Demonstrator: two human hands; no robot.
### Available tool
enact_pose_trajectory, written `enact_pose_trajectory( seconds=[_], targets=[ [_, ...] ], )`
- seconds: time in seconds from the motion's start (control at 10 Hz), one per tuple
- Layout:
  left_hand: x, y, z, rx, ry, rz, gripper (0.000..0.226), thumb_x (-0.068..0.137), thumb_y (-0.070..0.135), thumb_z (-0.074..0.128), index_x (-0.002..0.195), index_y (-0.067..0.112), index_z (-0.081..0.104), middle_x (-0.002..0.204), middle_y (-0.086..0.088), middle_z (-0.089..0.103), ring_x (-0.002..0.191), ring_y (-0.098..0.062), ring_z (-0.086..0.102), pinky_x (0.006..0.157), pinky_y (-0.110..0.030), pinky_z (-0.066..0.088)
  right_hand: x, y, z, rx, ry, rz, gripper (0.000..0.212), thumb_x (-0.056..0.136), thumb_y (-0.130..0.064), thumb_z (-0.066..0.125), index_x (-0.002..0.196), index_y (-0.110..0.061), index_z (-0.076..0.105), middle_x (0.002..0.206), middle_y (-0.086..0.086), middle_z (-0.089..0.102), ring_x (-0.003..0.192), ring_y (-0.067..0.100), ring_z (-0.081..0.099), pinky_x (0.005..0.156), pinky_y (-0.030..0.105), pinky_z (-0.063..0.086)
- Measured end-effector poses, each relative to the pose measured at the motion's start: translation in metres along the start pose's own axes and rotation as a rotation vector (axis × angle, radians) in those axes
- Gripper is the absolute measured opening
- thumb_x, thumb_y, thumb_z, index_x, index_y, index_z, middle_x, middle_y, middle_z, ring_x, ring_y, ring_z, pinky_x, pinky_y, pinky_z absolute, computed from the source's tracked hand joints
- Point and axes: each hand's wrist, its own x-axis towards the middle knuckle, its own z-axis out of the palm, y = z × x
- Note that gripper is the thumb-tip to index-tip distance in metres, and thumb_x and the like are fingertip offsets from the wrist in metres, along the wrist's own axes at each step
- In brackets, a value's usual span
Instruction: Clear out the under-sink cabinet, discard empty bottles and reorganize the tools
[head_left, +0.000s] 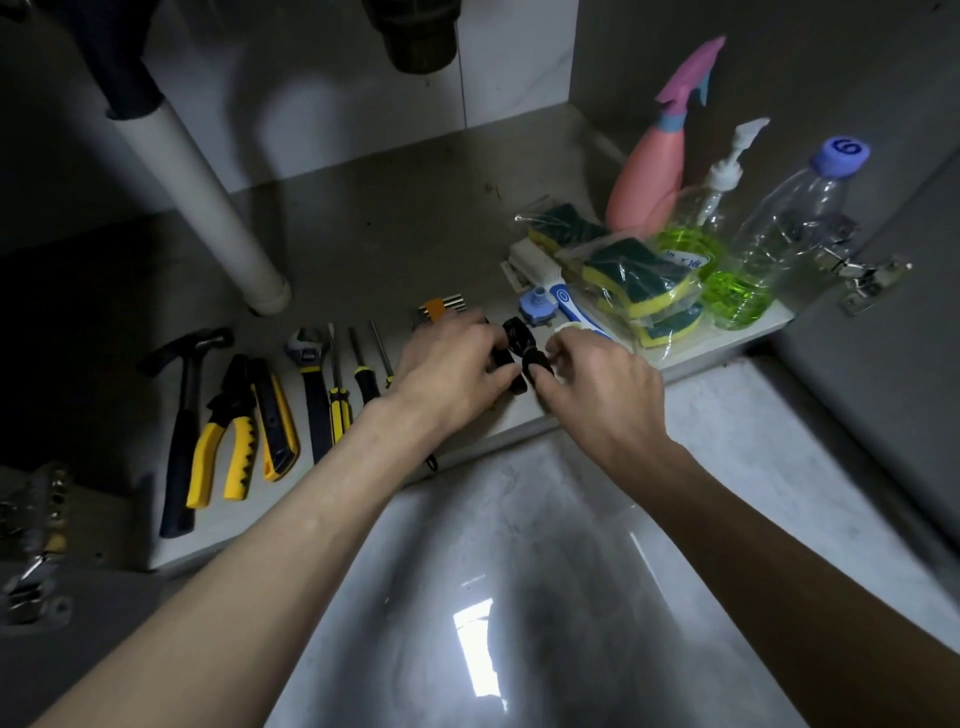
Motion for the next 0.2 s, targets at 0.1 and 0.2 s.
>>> enact_pose_trajectory(
  seconds=[0.1, 0.2],
  targets=[
    [-0.021, 0.009, -0.011, -0.063, 0.137, 0.005, 0.02, 0.094, 0.038, 0.051, 0.1, 0.028, 0.068, 0.096, 0.007, 0.059, 0.099, -0.02, 0.057, 0.065, -0.031, 0.04, -0.015, 0.005, -0.016, 0.137, 0.034, 0.027, 0.019, 0.09, -0.048, 0.062, 0.099, -0.031, 0.064, 0.085, -0.015, 0.065, 0.077, 0.013, 0.061, 0.063, 0.03, 0.044],
    [-0.065, 0.025, -0.008, -0.186, 0.171, -0.06, 0.022, 0.095, 0.036, 0.046, 0.093, 0.029, 0.066, 0.092, 0.01, 0.065, 0.086, -0.017, 0.062, 0.065, -0.033, 0.051, -0.056, 0.027, -0.03, 0.257, -0.018, 0.125, 0.009, 0.091, -0.04, 0.058, 0.092, -0.033, 0.062, 0.081, -0.016, 0.065, 0.068, 0.004, 0.057, 0.062, 0.028, 0.042]
  ],
)
